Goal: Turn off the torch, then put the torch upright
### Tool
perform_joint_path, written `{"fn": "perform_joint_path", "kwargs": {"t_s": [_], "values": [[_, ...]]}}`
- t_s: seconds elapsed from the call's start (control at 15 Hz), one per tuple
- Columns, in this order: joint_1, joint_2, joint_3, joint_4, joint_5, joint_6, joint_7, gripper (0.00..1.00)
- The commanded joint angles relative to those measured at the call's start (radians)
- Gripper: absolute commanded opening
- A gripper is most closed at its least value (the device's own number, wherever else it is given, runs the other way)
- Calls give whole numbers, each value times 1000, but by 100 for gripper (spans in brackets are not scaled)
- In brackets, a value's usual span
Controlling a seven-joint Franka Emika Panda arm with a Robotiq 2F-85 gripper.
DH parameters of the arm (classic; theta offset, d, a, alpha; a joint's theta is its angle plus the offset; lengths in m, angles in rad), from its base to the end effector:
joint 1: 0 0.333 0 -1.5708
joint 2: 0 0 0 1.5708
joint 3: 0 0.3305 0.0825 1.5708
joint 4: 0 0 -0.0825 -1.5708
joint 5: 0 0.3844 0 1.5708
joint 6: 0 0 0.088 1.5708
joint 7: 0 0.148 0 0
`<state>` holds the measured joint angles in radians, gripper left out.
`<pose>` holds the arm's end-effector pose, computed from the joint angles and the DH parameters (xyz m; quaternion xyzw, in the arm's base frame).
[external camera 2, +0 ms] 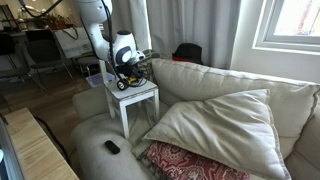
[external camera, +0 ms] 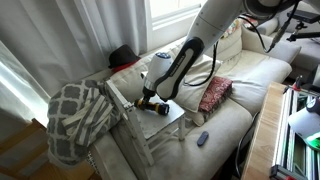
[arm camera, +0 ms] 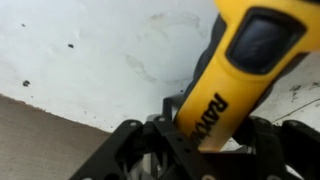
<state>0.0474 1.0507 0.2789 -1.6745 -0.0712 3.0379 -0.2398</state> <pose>0.6656 0.2119 0.0162 -0.9543 -0.2223 -0.1697 0.1049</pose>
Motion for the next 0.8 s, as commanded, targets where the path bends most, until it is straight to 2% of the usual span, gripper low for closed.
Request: {"fn": "perform_joint_path", "kwargs": {"t_s": [0.0, 0.27, 0.73], "values": [[-90, 2, 84, -15, -1, -29, -30, 25], [-209, -28, 188, -81, 2, -2, -78, 25], [-490, -1, 443, -223, -73, 90, -289, 25]]}}
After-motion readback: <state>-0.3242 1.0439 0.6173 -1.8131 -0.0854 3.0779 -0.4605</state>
